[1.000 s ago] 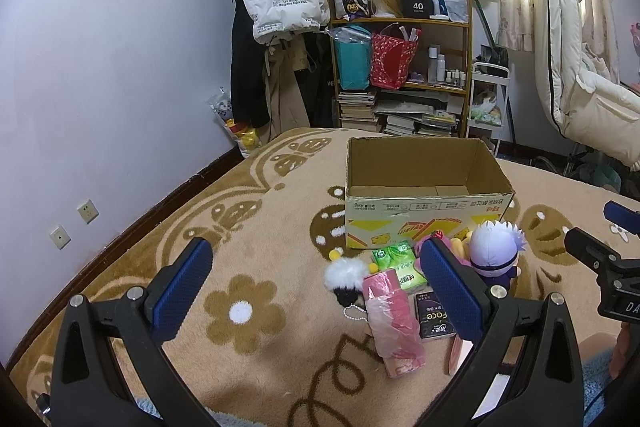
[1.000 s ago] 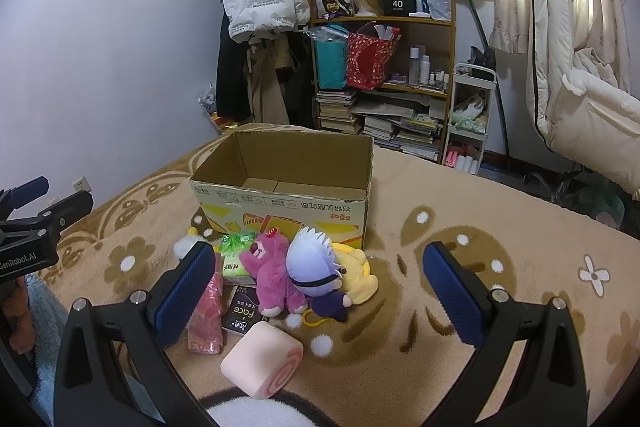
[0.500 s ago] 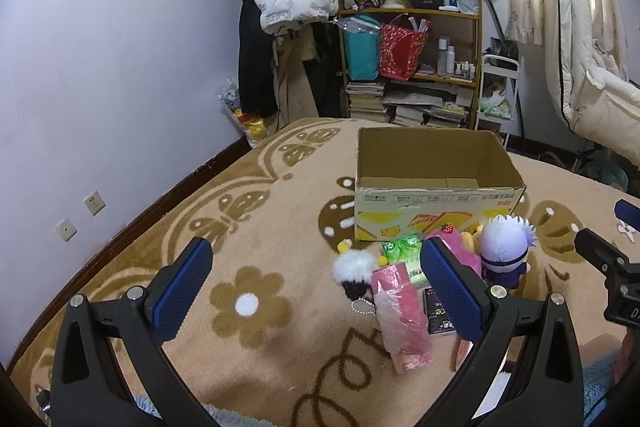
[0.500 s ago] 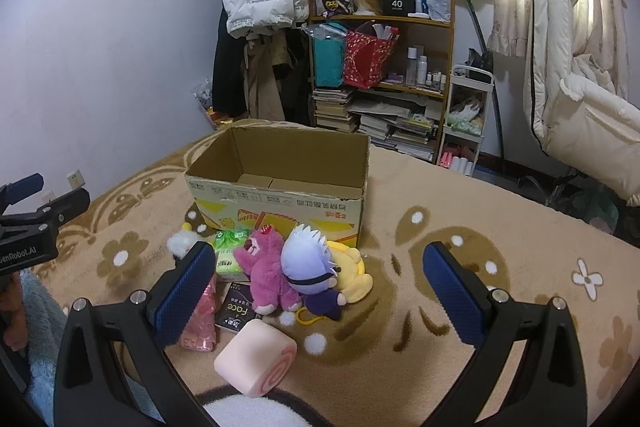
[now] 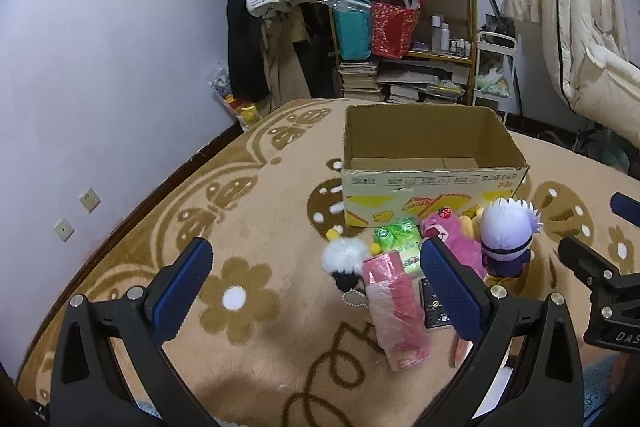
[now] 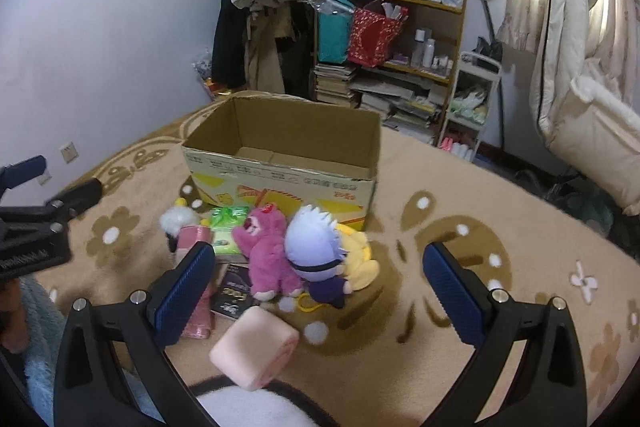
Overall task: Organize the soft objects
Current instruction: 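Lower the left tool onto the pink wrapped roll while the right tool approaches the pink cushion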
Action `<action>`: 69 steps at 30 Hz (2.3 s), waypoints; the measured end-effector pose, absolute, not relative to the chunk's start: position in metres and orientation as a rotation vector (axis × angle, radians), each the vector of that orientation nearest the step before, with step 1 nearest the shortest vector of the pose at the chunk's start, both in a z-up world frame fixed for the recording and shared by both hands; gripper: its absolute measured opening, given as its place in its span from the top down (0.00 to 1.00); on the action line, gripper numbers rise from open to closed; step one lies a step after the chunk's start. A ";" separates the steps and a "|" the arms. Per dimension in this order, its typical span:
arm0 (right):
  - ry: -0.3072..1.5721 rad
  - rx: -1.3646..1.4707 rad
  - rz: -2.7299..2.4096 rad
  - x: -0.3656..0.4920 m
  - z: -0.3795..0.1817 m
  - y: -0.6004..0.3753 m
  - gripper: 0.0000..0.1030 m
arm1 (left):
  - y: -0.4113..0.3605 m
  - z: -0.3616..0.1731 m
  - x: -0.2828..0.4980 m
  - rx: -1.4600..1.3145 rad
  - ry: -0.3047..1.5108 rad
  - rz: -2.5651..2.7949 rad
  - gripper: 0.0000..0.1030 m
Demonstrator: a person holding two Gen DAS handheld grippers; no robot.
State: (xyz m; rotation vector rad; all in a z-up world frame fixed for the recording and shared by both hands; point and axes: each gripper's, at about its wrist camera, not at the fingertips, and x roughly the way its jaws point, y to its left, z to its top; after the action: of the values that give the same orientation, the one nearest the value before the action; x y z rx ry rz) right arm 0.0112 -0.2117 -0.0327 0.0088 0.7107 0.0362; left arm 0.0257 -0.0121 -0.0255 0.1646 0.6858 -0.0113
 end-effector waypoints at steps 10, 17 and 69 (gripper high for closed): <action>0.819 0.197 0.079 0.028 -0.058 -0.216 0.00 | -0.021 -0.045 0.051 0.161 0.753 -0.013 0.00; 0.907 0.224 0.076 0.044 -0.086 -0.200 0.00 | -0.020 -0.069 0.079 0.102 0.843 -0.003 0.00; 1.105 0.390 0.080 0.046 -0.143 -0.202 0.52 | -0.026 -0.162 0.121 -0.099 1.215 -0.086 0.58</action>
State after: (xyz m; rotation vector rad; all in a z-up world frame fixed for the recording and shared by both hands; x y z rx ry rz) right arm 0.0463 -0.2019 -0.1430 0.3905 1.1051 0.0799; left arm 0.1209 -0.0263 -0.1617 -0.0991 1.2153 -0.0860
